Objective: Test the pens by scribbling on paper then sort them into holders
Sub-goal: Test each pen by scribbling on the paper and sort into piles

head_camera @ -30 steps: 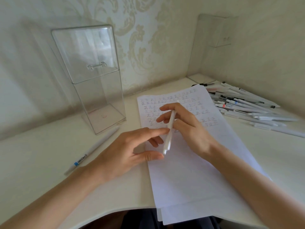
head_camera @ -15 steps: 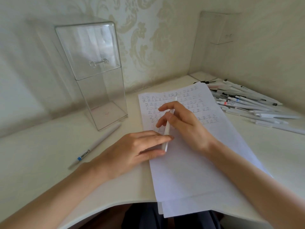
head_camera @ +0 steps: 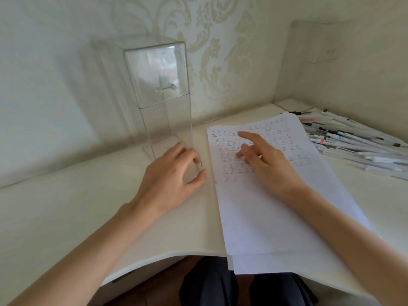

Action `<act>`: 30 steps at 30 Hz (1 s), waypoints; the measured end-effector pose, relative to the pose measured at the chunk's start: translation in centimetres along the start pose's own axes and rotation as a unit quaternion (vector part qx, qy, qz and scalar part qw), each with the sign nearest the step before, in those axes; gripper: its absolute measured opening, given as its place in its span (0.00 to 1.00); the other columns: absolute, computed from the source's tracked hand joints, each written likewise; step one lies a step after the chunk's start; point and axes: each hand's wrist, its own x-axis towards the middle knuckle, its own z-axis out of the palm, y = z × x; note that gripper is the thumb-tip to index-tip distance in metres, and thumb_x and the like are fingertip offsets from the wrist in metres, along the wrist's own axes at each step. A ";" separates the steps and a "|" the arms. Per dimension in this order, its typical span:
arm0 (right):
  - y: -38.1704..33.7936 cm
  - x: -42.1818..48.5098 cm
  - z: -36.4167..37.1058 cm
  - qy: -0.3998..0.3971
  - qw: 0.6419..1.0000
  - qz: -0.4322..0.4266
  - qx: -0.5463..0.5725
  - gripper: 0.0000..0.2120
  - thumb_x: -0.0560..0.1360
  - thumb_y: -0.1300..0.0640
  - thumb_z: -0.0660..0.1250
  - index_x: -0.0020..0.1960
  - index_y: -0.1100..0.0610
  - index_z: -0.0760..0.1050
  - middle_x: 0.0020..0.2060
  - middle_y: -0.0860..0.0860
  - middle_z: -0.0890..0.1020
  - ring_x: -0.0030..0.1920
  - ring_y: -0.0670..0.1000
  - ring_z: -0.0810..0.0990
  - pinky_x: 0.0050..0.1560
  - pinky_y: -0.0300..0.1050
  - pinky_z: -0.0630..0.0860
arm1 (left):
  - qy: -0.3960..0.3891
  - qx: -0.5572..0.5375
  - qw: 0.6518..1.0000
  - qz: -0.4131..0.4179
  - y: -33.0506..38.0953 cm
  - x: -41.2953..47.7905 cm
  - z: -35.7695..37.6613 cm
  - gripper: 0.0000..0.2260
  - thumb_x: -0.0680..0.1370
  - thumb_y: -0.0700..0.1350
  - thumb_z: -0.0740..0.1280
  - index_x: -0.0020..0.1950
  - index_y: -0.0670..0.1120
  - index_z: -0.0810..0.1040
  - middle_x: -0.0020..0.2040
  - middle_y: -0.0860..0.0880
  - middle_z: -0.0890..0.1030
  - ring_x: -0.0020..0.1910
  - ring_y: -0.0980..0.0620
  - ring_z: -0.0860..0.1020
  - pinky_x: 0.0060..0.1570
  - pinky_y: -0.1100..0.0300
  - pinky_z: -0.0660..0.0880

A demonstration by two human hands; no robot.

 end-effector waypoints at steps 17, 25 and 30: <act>6.0 -0.5 -11.5 0.163 0.874 0.189 -0.417 0.12 0.77 0.60 0.57 0.55 0.59 0.77 0.55 0.57 0.78 0.60 0.59 0.70 0.52 0.48 0.66 | -0.151 0.001 0.986 0.074 4.0 2.7 3.9 0.42 0.65 0.78 0.40 0.66 0.56 0.72 0.68 0.62 0.68 0.68 0.61 0.64 0.62 0.70 0.52; 7.3 -1.0 -11.4 0.142 0.877 0.141 -0.438 0.10 0.80 0.54 0.58 0.58 0.54 0.75 0.58 0.53 0.75 0.62 0.57 0.67 0.58 0.47 0.61 | -0.175 -0.033 0.982 0.068 3.4 2.6 4.2 0.42 0.63 0.79 0.46 0.69 0.59 0.66 0.69 0.67 0.60 0.68 0.68 0.57 0.65 0.70 0.49; 7.2 -1.1 -11.2 0.142 0.886 0.115 -0.427 0.13 0.81 0.51 0.58 0.60 0.55 0.73 0.57 0.55 0.75 0.60 0.58 0.68 0.58 0.48 0.60 | -0.162 -0.021 0.984 0.071 3.4 2.4 4.2 0.44 0.63 0.80 0.45 0.69 0.56 0.68 0.71 0.61 0.64 0.70 0.60 0.61 0.65 0.70 0.49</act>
